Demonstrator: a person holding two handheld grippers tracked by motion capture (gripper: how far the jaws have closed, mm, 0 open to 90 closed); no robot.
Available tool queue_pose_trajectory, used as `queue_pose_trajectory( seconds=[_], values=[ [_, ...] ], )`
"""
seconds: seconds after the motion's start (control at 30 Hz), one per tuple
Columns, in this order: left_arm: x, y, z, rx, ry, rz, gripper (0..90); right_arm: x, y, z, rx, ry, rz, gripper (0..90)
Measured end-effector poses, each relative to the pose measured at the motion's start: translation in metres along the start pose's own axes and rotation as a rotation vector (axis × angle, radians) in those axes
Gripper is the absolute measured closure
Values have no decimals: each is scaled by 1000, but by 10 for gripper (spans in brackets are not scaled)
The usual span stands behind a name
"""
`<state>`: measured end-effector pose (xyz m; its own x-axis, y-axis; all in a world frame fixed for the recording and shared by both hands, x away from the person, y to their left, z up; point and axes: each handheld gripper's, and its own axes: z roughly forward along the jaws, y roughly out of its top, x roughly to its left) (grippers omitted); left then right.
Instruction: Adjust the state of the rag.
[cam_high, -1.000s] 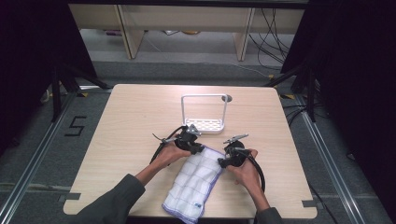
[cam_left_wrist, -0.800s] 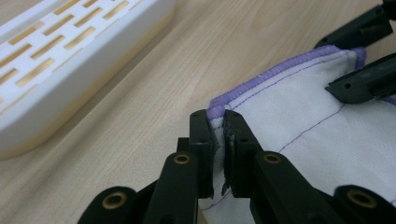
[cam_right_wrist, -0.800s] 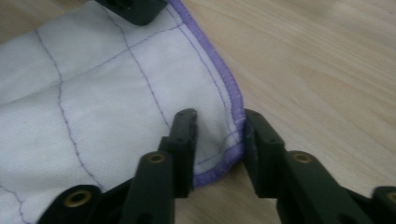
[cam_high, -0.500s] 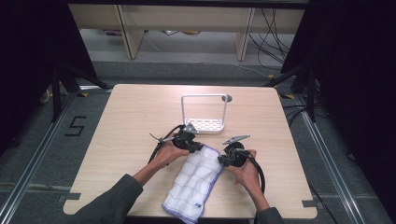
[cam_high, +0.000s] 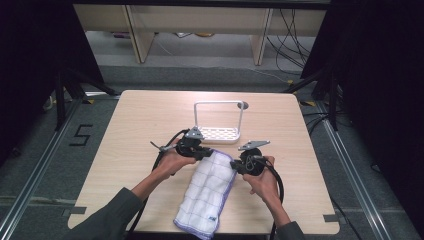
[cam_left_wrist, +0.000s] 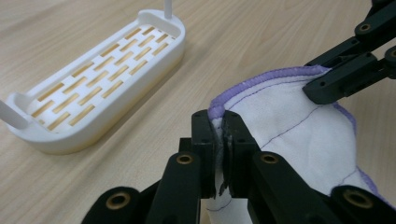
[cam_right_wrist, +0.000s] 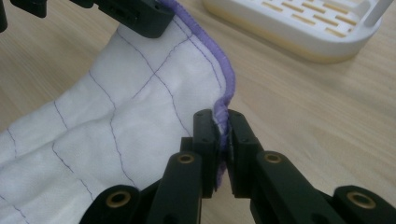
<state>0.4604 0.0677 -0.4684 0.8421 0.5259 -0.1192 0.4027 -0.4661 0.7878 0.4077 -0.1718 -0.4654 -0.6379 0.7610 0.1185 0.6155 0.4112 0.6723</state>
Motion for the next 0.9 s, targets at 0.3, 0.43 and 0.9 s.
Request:
queue_pose_trajectory(
  seconds=[0.3, 0.43, 0.9],
  values=[
    [-5, 4, -19, -47, -15, 1, 841, 6, 6, -9, -43, 1, -8, 842],
    [-7, 5, -24, -47, -8, 13, 841, 8, 6, -10, -50, 1, -13, 843],
    [-7, 9, -36, -56, 10, 13, 841, 11, 15, -13, -63, 18, -25, 843]
  ],
)
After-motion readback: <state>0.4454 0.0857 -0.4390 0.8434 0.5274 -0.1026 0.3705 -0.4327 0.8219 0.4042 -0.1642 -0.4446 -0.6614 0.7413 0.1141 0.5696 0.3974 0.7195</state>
